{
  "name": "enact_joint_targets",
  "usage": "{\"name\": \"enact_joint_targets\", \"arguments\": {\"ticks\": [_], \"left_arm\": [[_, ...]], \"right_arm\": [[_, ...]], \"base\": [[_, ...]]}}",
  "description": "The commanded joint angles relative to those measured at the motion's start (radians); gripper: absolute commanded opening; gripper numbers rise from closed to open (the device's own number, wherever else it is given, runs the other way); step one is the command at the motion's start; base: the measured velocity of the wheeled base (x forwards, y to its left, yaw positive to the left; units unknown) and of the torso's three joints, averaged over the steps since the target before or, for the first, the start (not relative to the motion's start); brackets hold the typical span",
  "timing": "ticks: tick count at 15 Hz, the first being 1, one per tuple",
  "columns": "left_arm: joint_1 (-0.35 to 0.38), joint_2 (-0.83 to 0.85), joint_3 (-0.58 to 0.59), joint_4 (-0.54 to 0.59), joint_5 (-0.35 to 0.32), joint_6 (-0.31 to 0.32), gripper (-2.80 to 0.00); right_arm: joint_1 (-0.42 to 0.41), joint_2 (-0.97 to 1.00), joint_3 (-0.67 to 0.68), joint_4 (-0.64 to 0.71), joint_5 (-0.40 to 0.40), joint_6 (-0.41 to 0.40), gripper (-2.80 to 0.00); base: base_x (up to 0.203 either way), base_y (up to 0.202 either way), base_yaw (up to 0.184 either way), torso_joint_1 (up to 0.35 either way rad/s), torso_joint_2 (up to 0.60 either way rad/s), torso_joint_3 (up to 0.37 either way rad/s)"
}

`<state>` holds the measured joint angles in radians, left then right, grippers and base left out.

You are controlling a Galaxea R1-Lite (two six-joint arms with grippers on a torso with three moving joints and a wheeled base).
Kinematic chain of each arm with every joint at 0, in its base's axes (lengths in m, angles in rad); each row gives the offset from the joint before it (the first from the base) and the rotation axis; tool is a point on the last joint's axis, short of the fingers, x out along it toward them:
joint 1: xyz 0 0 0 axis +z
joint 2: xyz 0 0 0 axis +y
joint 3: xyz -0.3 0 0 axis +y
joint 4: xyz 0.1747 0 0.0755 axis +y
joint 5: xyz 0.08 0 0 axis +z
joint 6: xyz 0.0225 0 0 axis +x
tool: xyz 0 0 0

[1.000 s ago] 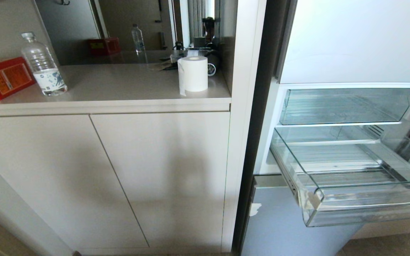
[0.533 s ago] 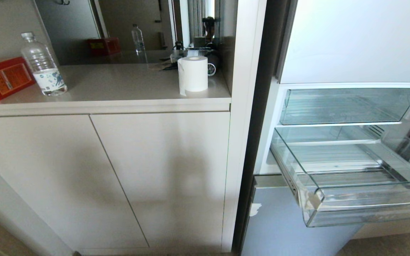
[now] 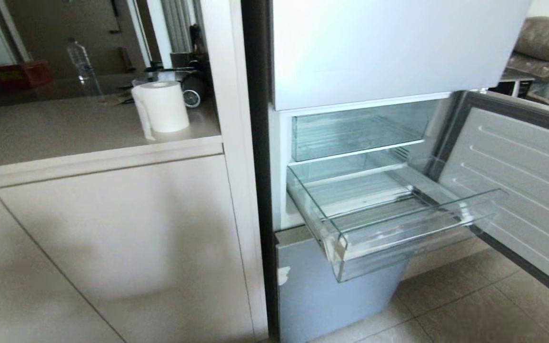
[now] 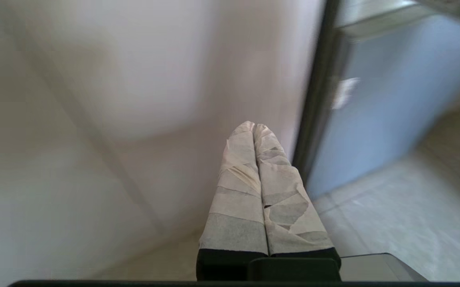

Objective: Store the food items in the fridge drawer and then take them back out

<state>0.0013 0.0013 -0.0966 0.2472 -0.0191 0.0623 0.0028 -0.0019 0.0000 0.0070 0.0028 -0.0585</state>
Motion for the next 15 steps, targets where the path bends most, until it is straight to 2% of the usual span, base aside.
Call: {"name": "enact_joint_targets", "arguments": {"ticks": [1, 6, 9, 11, 12, 14, 15], "left_arm": [[0.0, 0.0, 0.0, 0.001, -0.001, -0.001, -2.8], [0.0, 0.0, 0.0, 0.001, -0.001, 0.002, -2.8], [0.0, 0.0, 0.0, 0.001, 0.0, 0.002, -2.8], [0.0, 0.0, 0.0, 0.001, 0.001, 0.002, -2.8], [0.0, 0.0, 0.0, 0.001, -0.001, -0.001, -2.8], [0.0, 0.0, 0.0, 0.001, 0.0, -0.001, -2.8], [0.0, 0.0, 0.0, 0.001, 0.0, -0.001, -2.8]], "right_arm": [[0.0, 0.0, 0.002, 0.001, 0.0, 0.0, -2.8], [0.0, 0.0, 0.0, -0.002, -0.003, 0.018, -2.8], [-0.002, 0.0, 0.0, -0.001, 0.008, -0.025, -2.8], [-0.003, 0.013, -0.034, 0.008, -0.008, 0.015, -2.8], [-0.005, 0.052, -0.078, 0.023, -0.036, 0.063, -2.8], [-0.014, 0.148, -0.248, 0.099, -0.083, 0.192, -2.8], [-0.029, 0.214, -0.303, 0.144, -0.097, 0.224, -2.8]], "base": [[0.0, 0.011, -0.172, 0.002, 0.0, 0.004], [0.001, 0.008, -0.169, 0.046, -0.09, -0.047], [0.0, 0.006, -0.072, 0.009, -0.01, -0.004], [0.0, 0.0, 0.0, 0.0, 0.0, 0.0], [0.0, 0.0, 0.0, 0.0, 0.0, 0.0], [0.0, 0.0, 0.0, 0.0, 0.0, 0.0], [0.0, 0.0, 0.0, 0.0, 0.0, 0.0]]}}
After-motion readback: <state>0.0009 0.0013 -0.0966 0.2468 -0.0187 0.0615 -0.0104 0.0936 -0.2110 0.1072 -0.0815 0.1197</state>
